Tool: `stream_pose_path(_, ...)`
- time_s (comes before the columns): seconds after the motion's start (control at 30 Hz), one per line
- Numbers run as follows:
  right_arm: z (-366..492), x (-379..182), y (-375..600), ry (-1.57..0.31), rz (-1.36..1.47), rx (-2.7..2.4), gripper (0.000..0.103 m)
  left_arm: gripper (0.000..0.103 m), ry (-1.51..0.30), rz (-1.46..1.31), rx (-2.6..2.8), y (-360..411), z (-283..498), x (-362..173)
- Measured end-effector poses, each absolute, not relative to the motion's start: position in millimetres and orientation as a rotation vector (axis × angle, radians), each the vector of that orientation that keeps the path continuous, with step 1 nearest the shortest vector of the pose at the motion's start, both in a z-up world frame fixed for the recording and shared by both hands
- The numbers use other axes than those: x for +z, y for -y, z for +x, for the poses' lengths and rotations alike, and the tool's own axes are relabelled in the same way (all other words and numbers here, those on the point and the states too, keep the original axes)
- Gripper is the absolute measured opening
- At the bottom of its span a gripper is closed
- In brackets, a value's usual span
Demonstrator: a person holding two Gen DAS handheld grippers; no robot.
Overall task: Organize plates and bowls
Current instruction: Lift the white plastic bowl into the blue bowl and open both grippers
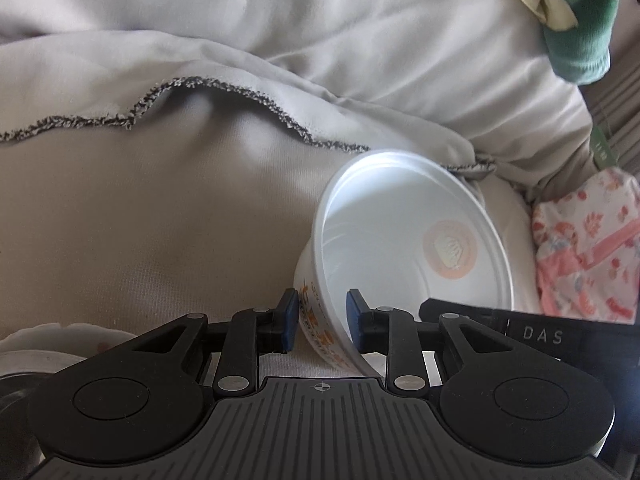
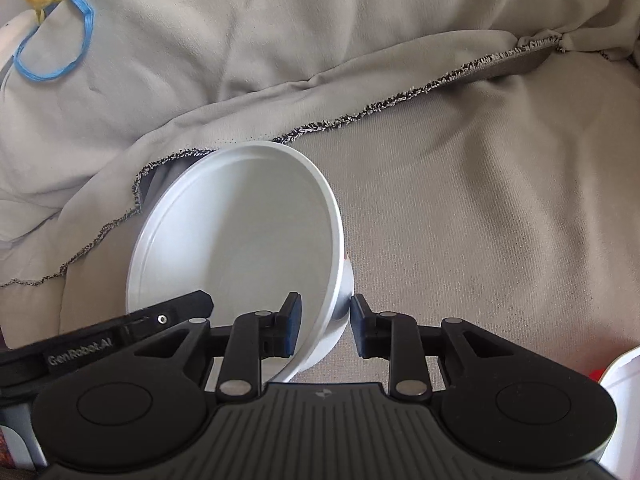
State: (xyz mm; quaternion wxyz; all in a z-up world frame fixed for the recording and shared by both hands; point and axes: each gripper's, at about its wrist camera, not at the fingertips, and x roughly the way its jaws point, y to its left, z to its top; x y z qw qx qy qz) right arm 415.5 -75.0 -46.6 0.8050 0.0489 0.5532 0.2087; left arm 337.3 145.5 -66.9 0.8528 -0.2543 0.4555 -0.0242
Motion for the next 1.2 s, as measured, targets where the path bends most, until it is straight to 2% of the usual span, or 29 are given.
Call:
stream_pose_path(0.4,410.9,-43.6,76.7,-1.155,0.100,0.448,0.026,0.028,-0.945,-0.507,-0.058,-141.5,333.7,-60.5)
stream_pose_path(0.67,358.3,39.2,99.1,-0.871,0.119,0.468,0.026,0.030,-0.691,-0.491,-0.140,-132.9,275.8,32.4)
stream_pose_path(0.87,294.0,75.9,137.2,-0.830,0.217,0.473,0.026,0.031,-0.692,-0.447,-0.165,-110.0,219.5,71.5)
stream_pose_path(1.1,246.8,75.4,149.7,-0.853,0.167,0.449,0.027,0.031,-0.803,-0.522,-0.211,-104.8,180.3,35.1)
stream_pose_path(1.2,245.0,59.9,138.3,-0.891,0.093,0.423,0.031,0.031,-0.842,-0.544,-0.195,-108.8,183.7,14.5)
